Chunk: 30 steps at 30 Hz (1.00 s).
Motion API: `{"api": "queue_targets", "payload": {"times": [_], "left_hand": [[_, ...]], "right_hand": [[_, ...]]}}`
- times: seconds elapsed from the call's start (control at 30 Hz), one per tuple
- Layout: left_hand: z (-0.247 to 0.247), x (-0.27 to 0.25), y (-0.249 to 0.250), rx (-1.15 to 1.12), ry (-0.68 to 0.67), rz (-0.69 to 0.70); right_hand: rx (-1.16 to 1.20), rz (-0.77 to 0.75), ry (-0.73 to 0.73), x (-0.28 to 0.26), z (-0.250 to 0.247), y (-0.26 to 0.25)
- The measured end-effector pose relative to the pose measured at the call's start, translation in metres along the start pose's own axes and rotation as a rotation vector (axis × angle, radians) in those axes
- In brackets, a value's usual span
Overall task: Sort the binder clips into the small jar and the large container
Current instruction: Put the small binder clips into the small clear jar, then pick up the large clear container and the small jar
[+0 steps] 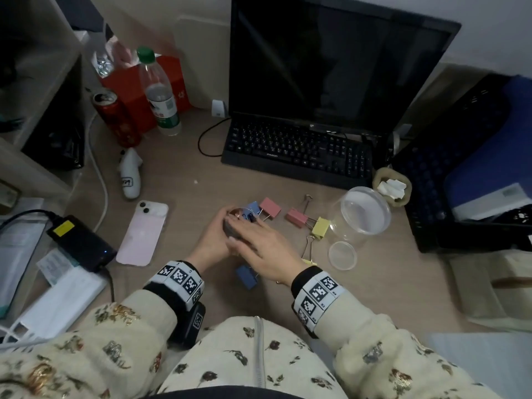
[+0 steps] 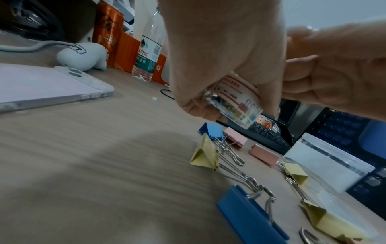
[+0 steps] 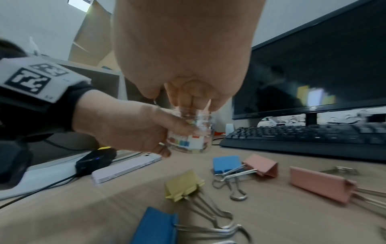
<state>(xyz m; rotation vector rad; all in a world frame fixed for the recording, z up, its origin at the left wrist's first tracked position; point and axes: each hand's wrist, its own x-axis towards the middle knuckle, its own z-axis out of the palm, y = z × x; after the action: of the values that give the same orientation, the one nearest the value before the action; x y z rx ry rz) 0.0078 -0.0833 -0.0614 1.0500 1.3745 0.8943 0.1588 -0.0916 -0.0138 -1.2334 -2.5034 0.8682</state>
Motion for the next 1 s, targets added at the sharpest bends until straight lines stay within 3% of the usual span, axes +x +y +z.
{"api": "queue_targets", "payload": {"times": [0.1,0.17,0.27,0.43,0.57,0.77,0.93,1.0], "left_hand": [[-0.002,0.004,-0.004,0.096,-0.033,-0.023],[-0.004,0.007,-0.002,0.138,0.024,-0.042],[-0.007,0.01,0.003,0.104,0.1,-0.068],[-0.003,0.013,0.005,0.08,0.101,-0.043],[0.001,0.017,0.005,0.067,0.056,-0.024],[0.0,0.015,0.001,0.079,-0.069,-0.022],[-0.001,0.013,0.0,0.125,-0.047,-0.023],[-0.001,0.012,-0.001,0.138,-0.037,-0.018]], "right_hand": [[0.16,0.043,0.261,-0.015,-0.016,0.017],[0.087,0.112,0.42,-0.028,-0.024,0.036],[-0.039,0.308,0.532,-0.056,-0.023,0.071],[-0.207,0.693,0.346,-0.106,-0.01,0.112],[-0.281,0.829,0.226,-0.124,0.001,0.123],[-0.116,0.904,0.138,-0.125,0.015,0.14],[-0.13,0.882,0.26,-0.121,0.016,0.135],[-0.136,0.917,0.247,-0.115,0.015,0.132]]}}
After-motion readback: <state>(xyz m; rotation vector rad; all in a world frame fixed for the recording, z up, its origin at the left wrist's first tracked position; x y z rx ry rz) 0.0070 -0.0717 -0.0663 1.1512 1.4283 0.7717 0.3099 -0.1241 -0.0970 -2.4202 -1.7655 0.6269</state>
